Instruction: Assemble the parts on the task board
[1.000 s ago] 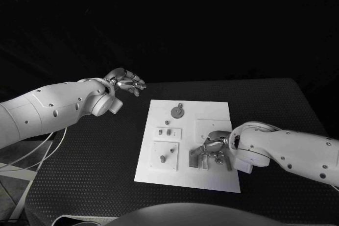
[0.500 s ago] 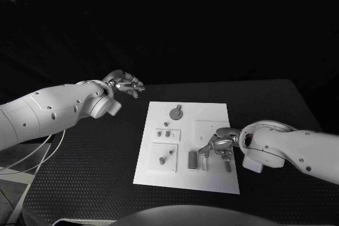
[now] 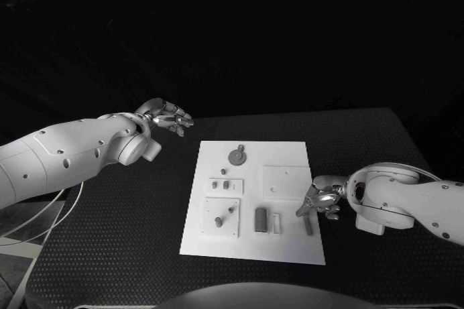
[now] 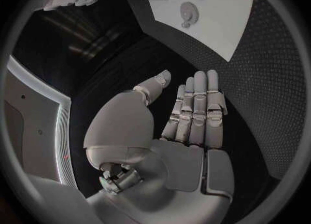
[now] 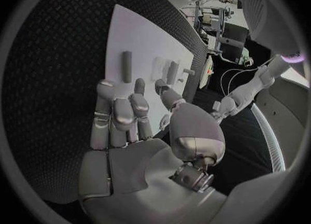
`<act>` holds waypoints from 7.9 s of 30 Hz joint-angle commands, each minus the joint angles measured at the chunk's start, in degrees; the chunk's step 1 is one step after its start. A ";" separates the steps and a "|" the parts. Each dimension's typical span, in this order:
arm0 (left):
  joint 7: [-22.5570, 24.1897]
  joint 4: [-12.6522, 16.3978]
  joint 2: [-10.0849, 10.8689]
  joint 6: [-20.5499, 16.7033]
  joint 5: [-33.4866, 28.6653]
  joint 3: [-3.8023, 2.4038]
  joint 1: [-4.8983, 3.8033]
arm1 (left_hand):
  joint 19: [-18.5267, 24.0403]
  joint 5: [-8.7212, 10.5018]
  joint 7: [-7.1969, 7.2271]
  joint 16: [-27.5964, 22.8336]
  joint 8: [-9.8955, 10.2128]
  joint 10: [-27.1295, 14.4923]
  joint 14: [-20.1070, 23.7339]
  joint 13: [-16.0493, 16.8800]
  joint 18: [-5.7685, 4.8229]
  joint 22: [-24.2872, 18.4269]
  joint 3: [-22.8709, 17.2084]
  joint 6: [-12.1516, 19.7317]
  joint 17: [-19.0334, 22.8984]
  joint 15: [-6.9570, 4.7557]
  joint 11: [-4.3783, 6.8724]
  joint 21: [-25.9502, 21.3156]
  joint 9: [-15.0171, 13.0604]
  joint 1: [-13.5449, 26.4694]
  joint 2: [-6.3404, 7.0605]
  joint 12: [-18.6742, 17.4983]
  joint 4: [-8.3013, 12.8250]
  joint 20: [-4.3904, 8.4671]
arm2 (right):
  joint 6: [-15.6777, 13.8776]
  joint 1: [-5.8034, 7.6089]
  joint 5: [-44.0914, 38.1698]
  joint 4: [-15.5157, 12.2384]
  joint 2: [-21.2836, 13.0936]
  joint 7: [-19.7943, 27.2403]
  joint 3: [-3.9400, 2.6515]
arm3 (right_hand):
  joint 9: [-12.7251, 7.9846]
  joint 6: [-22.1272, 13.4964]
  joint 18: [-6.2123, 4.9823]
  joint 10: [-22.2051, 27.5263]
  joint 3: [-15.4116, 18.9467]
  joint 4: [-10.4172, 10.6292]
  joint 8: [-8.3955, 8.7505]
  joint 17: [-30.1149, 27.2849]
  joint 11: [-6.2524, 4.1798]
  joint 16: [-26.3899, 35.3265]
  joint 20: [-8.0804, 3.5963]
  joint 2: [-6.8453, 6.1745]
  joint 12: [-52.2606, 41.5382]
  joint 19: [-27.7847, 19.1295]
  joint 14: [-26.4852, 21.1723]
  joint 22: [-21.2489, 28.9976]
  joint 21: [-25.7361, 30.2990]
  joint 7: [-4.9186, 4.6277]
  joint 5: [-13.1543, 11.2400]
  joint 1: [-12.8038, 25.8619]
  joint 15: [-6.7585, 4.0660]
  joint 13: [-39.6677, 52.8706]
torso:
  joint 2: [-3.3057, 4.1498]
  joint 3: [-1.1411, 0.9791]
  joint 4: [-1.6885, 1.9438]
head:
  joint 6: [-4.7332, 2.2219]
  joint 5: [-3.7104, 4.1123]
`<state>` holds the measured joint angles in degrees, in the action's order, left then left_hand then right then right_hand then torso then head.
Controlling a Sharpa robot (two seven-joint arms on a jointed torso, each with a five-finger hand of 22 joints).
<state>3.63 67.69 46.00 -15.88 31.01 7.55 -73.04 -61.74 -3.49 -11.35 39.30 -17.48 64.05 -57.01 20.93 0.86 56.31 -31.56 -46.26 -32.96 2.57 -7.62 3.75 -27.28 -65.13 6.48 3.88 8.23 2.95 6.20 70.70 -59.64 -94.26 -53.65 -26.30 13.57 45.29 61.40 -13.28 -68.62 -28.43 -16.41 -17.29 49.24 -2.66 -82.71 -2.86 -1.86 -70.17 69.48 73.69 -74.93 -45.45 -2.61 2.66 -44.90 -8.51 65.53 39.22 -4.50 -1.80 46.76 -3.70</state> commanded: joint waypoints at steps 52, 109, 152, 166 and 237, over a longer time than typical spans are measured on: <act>0.15 0.09 0.28 1.03 -0.06 0.00 -0.04 | -0.10 0.16 0.04 -0.43 -0.40 -0.31 -0.28 0.08 0.96 -0.04 0.23 0.11 -0.30 -0.03 -0.06 0.27 0.15 0.50 0.20 0.11 -0.39 0.16 | 8.95 -5.21 -18.75 1.50 2.59 -6.59 0.13 | 2.36 -3.79 -1.72 2.72 -2.18 0.93 4.16 -0.84 0.81 0.65 0.27 -4.69 3.09 -0.76 -0.38 -0.90 1.20 -1.93 0.16 2.69 0.51 -2.25 | 0.08 0.14 0.12 | 0.89 0.24; 0.04 0.03 0.22 1.12 0.02 0.00 -0.04 | -0.09 0.14 0.07 -0.57 -0.47 -0.30 -0.32 0.10 0.99 -0.04 0.28 0.11 -0.51 -0.05 -0.04 0.27 0.21 0.42 0.22 0.11 -0.45 0.19 | -11.40 -5.79 6.85 -0.84 3.48 0.18 -0.01 | -6.05 -3.85 -1.72 2.01 1.84 -0.48 9.13 -0.60 2.33 0.17 0.90 7.27 2.30 -1.26 -0.30 -1.06 0.36 -3.50 0.17 -9.93 2.04 -2.96 | 0.08 0.13 0.12 | 1.29 -0.09; -0.23 0.18 0.24 1.33 0.07 0.00 -0.05 | -0.09 0.14 0.07 -0.70 -0.52 -0.30 -0.35 0.10 0.98 -0.04 0.32 0.11 -0.67 -0.05 -0.04 0.27 0.26 0.35 0.21 0.10 -0.48 0.19 | -9.36 -5.54 10.10 1.78 6.87 -2.89 -0.01 | -7.11 -3.17 -1.72 2.15 3.27 -0.09 9.01 -0.61 2.16 0.19 0.96 6.20 2.29 -1.03 -0.36 -0.79 0.52 -3.33 0.15 -6.59 1.85 -3.10 | 0.08 0.14 0.13 | 1.52 -0.18; -0.27 0.21 0.20 1.40 0.07 0.00 -0.06 | -0.09 0.14 0.07 -0.73 -0.53 -0.30 -0.36 0.11 0.98 -0.04 0.32 0.11 -0.72 -0.05 -0.04 0.27 0.28 0.33 0.20 0.09 -0.50 0.18 | -8.25 -5.55 9.66 2.71 7.40 -2.83 -0.01 | -7.79 -3.03 -1.72 2.21 2.98 0.33 9.00 -0.67 2.10 0.28 0.83 5.55 2.29 -0.68 -0.30 -0.60 0.81 -3.28 0.15 -3.69 1.78 -3.19 | 0.10 0.10 0.11 | 1.48 -0.18; -0.24 0.20 0.40 1.80 0.09 0.01 -0.05 | -0.11 0.15 0.08 -0.89 -0.62 -0.26 -0.42 0.13 0.98 -0.04 0.38 0.07 -0.96 -0.05 -0.03 0.28 0.34 0.31 0.13 0.11 -0.62 0.19 | -2.99 -6.60 -11.31 2.72 8.37 -1.41 0.01 | -5.51 3.41 -1.72 -2.13 -0.43 -0.25 3.87 -0.60 -0.42 -0.40 0.16 1.84 -0.64 0.90 0.17 -0.93 1.04 -0.62 0.15 -5.97 -0.51 -0.33 | 0.05 0.13 0.12 | 2.13 -0.29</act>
<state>3.03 67.76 46.49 -14.78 31.05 7.58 -73.04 -61.73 -3.49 -11.35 38.64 -17.93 64.05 -57.00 20.99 0.86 56.31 -31.28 -46.26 -33.82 2.57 -7.62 3.75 -27.03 -65.13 6.48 3.88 7.95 2.95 1.91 64.34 -69.10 -92.26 -45.35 -25.08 13.37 39.84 64.84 -14.67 -70.25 -28.87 -16.45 -13.78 48.59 -3.08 -82.88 -2.38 -0.06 -70.62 70.22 74.00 -74.90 -44.57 -2.99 2.60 -50.20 -8.81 65.16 39.28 -4.37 -1.69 48.94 -4.03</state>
